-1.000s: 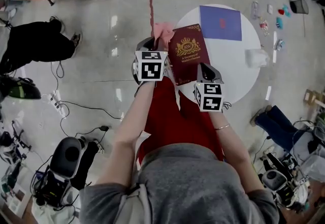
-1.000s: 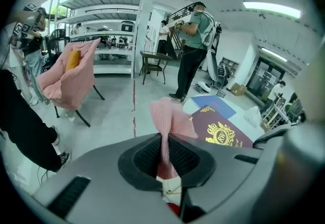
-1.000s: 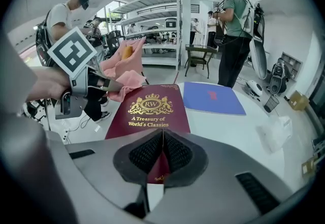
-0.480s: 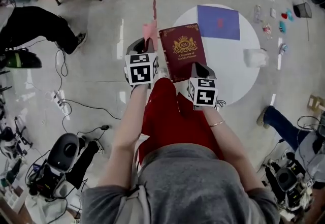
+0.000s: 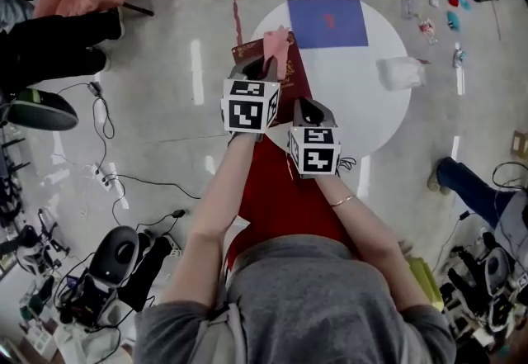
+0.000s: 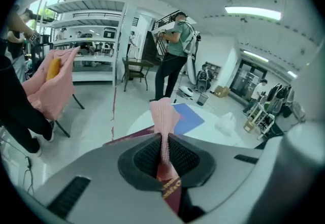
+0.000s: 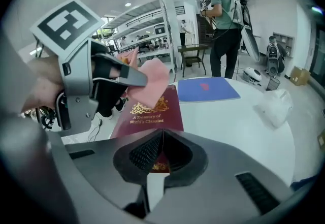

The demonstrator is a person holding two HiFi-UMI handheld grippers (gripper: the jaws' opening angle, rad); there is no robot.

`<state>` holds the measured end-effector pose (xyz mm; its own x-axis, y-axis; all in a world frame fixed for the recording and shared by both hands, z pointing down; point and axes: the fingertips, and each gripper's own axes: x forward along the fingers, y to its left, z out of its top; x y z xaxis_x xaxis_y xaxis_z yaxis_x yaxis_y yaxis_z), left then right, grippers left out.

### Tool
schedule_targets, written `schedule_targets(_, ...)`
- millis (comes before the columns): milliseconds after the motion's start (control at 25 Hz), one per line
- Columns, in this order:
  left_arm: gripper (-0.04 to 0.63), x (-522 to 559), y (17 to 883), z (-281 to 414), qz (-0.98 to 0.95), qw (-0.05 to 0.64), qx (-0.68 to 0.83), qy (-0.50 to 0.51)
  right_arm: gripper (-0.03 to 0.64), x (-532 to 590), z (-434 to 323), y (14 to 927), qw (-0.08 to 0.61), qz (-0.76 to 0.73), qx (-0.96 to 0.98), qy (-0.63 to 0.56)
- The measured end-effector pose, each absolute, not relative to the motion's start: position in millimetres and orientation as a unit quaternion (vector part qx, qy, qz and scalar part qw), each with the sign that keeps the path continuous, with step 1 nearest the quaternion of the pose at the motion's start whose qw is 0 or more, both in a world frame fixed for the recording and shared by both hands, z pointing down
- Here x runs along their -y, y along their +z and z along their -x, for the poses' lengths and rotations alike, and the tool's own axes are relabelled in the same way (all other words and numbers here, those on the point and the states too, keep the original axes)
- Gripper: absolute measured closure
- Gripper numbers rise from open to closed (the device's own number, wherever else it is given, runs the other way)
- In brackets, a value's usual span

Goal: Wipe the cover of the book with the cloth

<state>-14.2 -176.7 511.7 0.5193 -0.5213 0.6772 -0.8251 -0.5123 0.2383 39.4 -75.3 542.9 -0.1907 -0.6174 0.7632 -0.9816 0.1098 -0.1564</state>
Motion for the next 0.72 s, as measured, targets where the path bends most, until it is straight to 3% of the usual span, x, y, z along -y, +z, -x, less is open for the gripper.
schedule_targets(280, 0.561, 152, 524, -39, -0.828, 0.321, 0.363, 0.282, 0.588, 64, -61, 553, 0.287, -0.571, 0.687, 0.345)
schedule_targets(720, 0.561, 133, 557, -13, -0.803, 0.290, 0.384, 0.352, 0.588, 64, -64, 556, 0.311, -0.572, 0.677, 0.342)
